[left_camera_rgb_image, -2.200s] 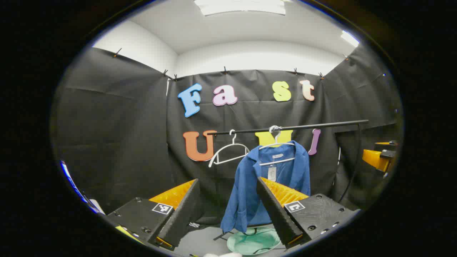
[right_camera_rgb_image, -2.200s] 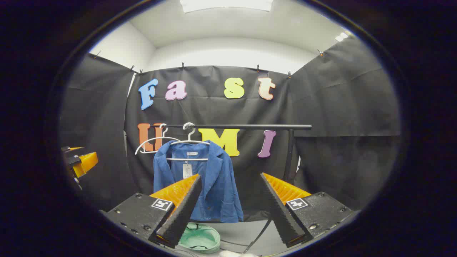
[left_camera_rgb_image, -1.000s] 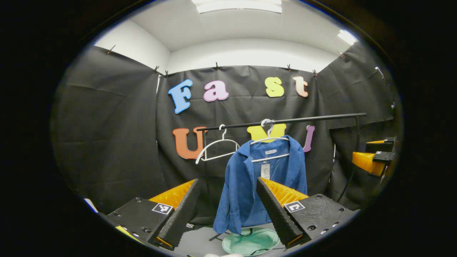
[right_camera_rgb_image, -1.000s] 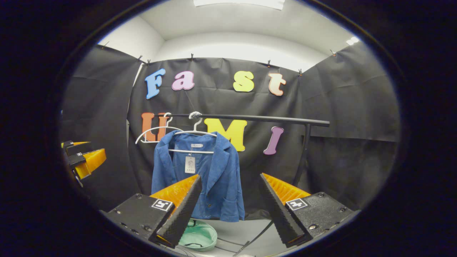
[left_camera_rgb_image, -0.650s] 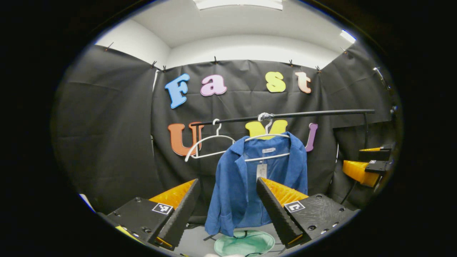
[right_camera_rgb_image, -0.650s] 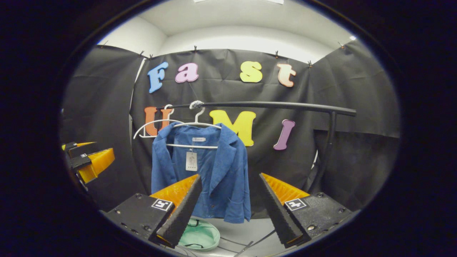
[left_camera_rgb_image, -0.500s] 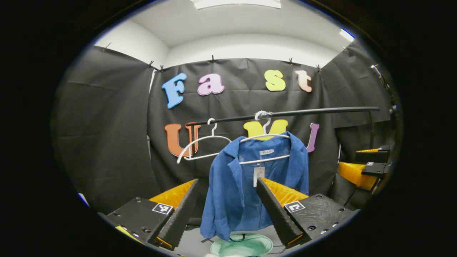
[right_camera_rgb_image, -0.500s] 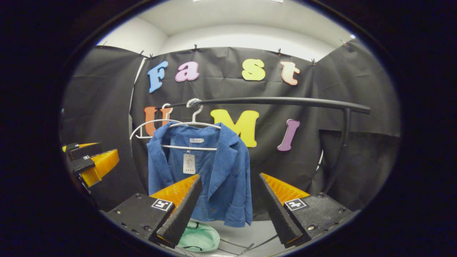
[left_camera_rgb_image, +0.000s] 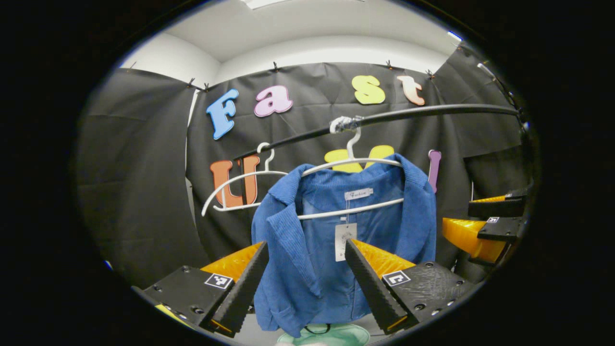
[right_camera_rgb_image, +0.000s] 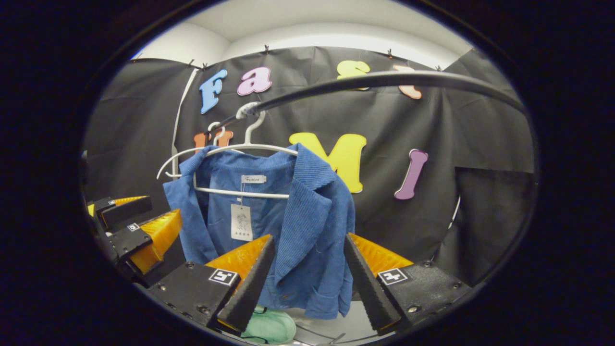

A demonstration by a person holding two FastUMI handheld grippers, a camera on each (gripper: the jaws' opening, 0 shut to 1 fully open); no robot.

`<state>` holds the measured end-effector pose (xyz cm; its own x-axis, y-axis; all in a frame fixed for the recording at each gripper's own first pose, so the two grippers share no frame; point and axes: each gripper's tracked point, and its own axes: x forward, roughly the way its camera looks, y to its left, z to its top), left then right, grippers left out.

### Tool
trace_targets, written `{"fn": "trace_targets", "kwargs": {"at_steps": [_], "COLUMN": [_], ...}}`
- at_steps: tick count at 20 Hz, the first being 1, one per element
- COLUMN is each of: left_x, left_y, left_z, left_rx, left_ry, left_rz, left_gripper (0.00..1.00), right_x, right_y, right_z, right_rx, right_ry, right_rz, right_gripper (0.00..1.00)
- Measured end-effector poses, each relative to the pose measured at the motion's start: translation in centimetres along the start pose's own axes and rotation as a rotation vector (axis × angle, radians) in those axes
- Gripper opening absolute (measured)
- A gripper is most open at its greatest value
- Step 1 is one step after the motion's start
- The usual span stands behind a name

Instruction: Grasp the clothes on the hanger with both hands and then place them into the laundry hamper below.

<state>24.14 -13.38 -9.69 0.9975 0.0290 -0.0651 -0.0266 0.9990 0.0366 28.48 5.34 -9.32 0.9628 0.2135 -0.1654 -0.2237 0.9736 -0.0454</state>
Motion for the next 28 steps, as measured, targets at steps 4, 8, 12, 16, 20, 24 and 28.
{"fn": "trace_targets", "kwargs": {"at_steps": [4, 8, 12, 16, 20, 24, 28], "left_x": [3.4, 6.2, 8.9, 10.5, 11.1, 11.3, 11.4], "left_y": [0.2, 0.4, 1.2, 1.5, 2.1, 2.5, 2.6], "left_z": [-1.0, -2.2, -4.0, -4.5, -5.2, -5.5, -5.1], "left_rx": [0.003, 0.021, 0.0, -0.001, -0.006, -0.014, -0.021], "left_ry": [0.007, 0.018, 0.05, 0.057, 0.085, 0.088, 0.08], "left_rz": [0.033, 0.055, 0.079, 0.088, 0.091, 0.077, 0.041], "left_gripper": [0.97, 0.98, 0.98, 0.96, 0.7, 0.27, 0.05], "right_x": [4.7, 8.6, 12.1, 14.1, 14.5, 14.6, 14.8], "right_y": [1.6, 2.2, 1.9, 1.5, 0.4, 0.2, 1.2], "right_z": [-0.4, -0.6, -1.0, -1.6, -1.5, -1.3, -1.1], "right_rx": [-0.008, 0.005, 0.023, 0.129, 0.182, 0.227, 0.27], "right_ry": [0.02, 0.027, 0.034, 0.051, 0.041, 0.027, 0.011], "right_rz": [0.029, 0.038, 0.022, 0.06, 0.084, 0.124, 0.266], "right_gripper": [0.92, 0.92, 0.92, 0.88, 0.67, 0.38, 0.13]}}
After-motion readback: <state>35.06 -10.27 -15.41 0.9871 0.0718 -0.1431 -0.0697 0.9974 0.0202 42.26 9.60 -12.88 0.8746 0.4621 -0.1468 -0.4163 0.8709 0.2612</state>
